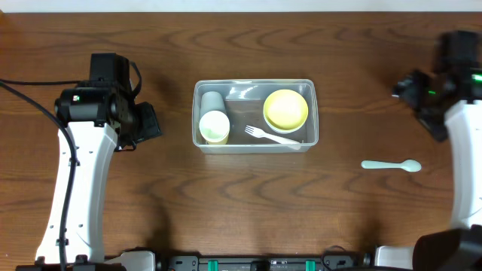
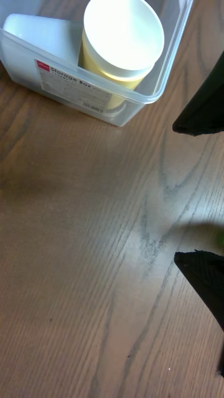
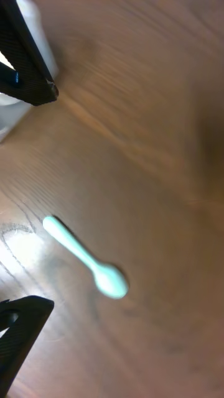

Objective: Pack container
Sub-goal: 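Move the right gripper to the pale spoon and grasp its bowl end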

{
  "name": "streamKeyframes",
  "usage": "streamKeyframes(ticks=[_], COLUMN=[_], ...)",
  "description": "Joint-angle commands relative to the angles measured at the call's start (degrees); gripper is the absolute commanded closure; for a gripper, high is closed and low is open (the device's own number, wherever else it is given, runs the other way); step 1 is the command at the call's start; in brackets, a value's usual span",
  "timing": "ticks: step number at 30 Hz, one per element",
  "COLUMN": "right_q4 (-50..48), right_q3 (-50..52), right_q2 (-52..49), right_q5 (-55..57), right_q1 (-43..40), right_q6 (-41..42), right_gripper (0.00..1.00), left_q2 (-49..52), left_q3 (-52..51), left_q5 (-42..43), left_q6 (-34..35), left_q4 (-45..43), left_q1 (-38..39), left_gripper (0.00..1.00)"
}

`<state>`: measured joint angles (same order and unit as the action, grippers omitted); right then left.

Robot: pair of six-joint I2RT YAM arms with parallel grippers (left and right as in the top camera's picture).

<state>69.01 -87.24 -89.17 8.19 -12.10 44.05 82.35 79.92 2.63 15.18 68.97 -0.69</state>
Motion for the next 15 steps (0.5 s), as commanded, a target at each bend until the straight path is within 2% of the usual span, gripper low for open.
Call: streamKeyframes(ticks=[1, 8, 15], right_q4=[-0.09, -7.91, -18.84], right_q3=[3.67, 16.22, 26.18], right_q2=[-1.62, -4.42, -7.23], right_q5=[-3.98, -3.98, -4.17], right_q1=[-6.69, -17.11, -19.74], right_q6=[7.96, 11.37, 11.61], right_gripper=[0.01, 0.01, 0.01], left_q2=[-0.02, -0.02, -0.02], left_q3=[-0.20, -0.20, -0.20], left_q5=[-0.07, -0.07, -0.07], left_q6=[-0.50, -0.50, -0.48], left_q4=[0.20, 0.20, 0.20], left_q1=[-0.26, -0.26, -0.26], left_gripper=[0.39, 0.39, 0.39])
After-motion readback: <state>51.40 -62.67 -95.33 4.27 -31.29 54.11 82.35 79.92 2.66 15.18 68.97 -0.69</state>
